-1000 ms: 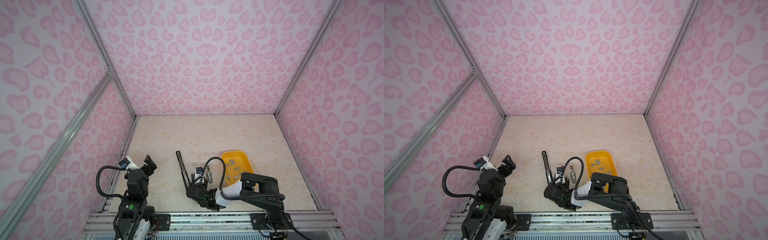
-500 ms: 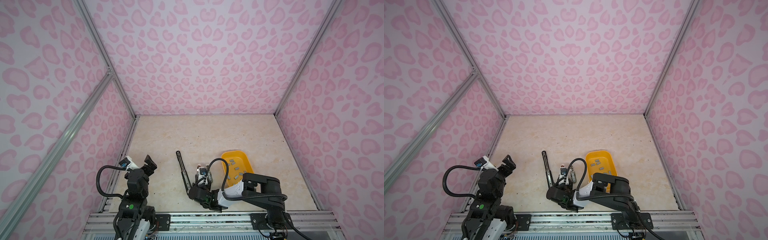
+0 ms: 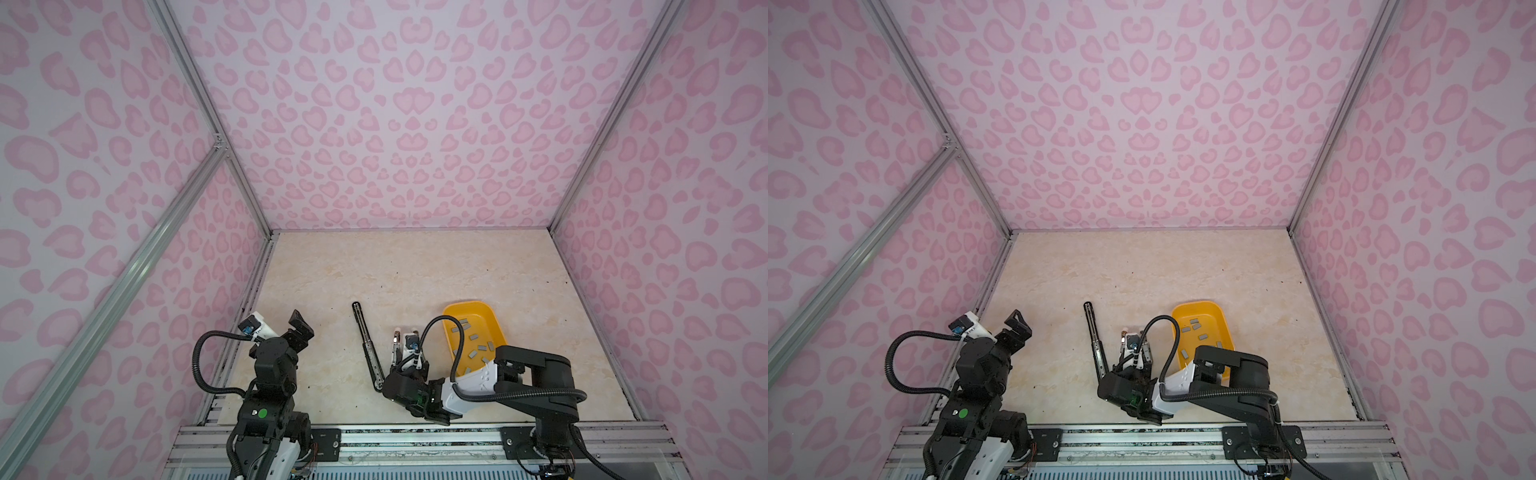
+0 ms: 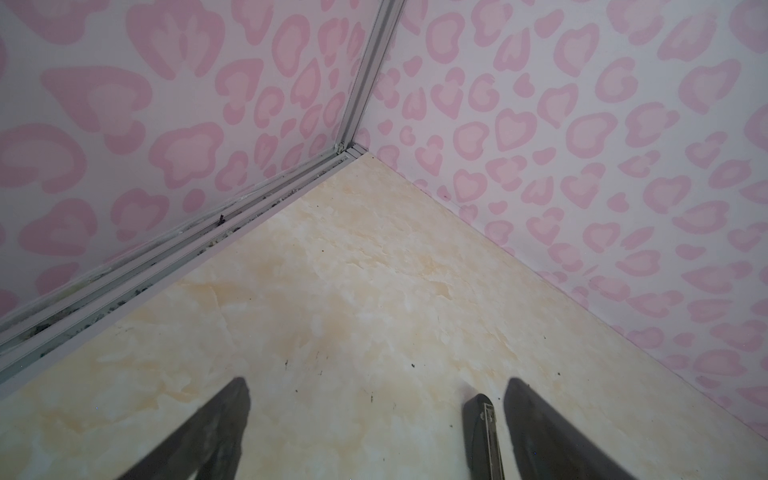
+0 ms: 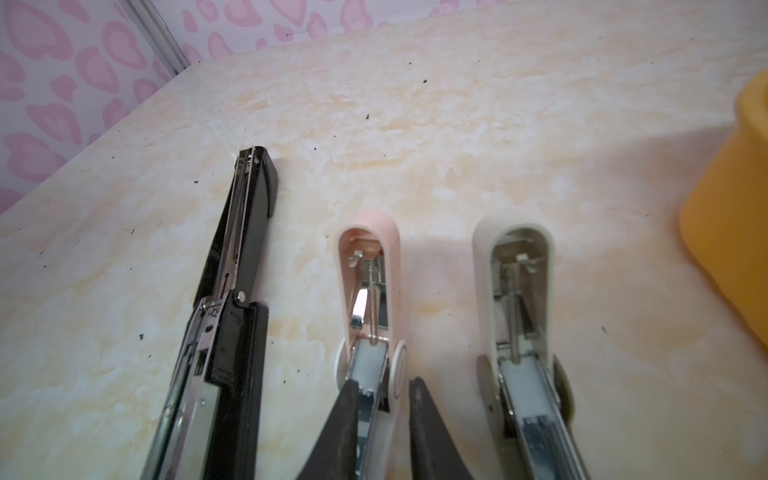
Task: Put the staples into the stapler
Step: 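Open the right gripper and release the black stapler onto the table, then move the right gripper over the yellow tray of staple strips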
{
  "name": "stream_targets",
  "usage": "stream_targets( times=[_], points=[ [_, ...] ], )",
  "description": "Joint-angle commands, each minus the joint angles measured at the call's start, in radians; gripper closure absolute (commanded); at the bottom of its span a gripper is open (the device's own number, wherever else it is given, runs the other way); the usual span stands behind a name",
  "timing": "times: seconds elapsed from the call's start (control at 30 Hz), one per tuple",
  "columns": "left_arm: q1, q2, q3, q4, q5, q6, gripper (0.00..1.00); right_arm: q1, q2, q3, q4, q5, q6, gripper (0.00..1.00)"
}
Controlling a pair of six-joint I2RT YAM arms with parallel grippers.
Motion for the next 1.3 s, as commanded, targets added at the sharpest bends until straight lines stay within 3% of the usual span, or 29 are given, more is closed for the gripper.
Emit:
stream_targets(
  times=[0.0, 0.13, 0.27, 0.4, 0.53, 0.7, 0.8, 0.9, 1.0, 1.1, 1.2, 1.27],
  points=[
    [-0.001, -0.001, 0.013, 0.010, -0.011, -0.018, 0.04, 0.009, -0.063, -0.035, -0.014, 0.043, -0.038, 0.74],
    [-0.001, 0.001, 0.071, -0.085, -0.044, -0.127, 0.04, 0.019, -0.233, -0.061, -0.142, 0.016, -0.079, 0.68],
    [0.000, 0.027, 0.172, -0.311, 0.029, -0.420, 0.03, 0.018, -0.415, -0.014, -0.456, -0.022, -0.071, 0.60],
    [-0.001, 0.041, 0.156, -0.369, 0.034, -0.511, 0.03, -0.047, -0.547, 0.046, -0.697, -0.122, -0.119, 0.62],
    [-0.001, 0.023, 0.090, -0.248, 0.027, -0.344, 0.03, -0.215, -0.674, 0.042, -0.808, -0.257, -0.227, 0.62],
    [-0.001, 0.003, -0.007, -0.205, -0.210, -0.193, 0.03, -0.473, -0.815, -0.004, -0.907, -0.313, -0.340, 0.62],
    [-0.002, -0.022, -0.082, -0.132, -0.100, -0.098, 0.03, -0.684, -0.853, -0.050, -0.883, -0.510, -0.386, 0.63],
    [-0.001, -0.100, -0.113, -0.073, 0.007, -0.028, 0.03, -0.813, -0.836, -0.096, -0.807, -0.679, -0.431, 0.62],
    [-0.001, -0.210, -0.168, -0.076, -0.006, -0.043, 0.03, -0.840, -0.754, -0.071, -0.806, -0.715, -0.447, 0.64],
    [-0.002, -0.321, -0.197, -0.074, 0.075, -0.009, 0.03, -0.852, -0.676, -0.015, -0.896, -0.719, -0.427, 0.68],
    [-0.002, -0.396, -0.205, -0.110, 0.056, -0.016, 0.03, -0.851, -0.695, -0.026, -0.903, -0.729, -0.377, 0.67],
    [-0.001, -0.365, -0.205, -0.095, 0.060, -0.016, 0.03, -0.852, -0.728, -0.052, -0.867, -0.758, -0.366, 0.66]
  ],
)
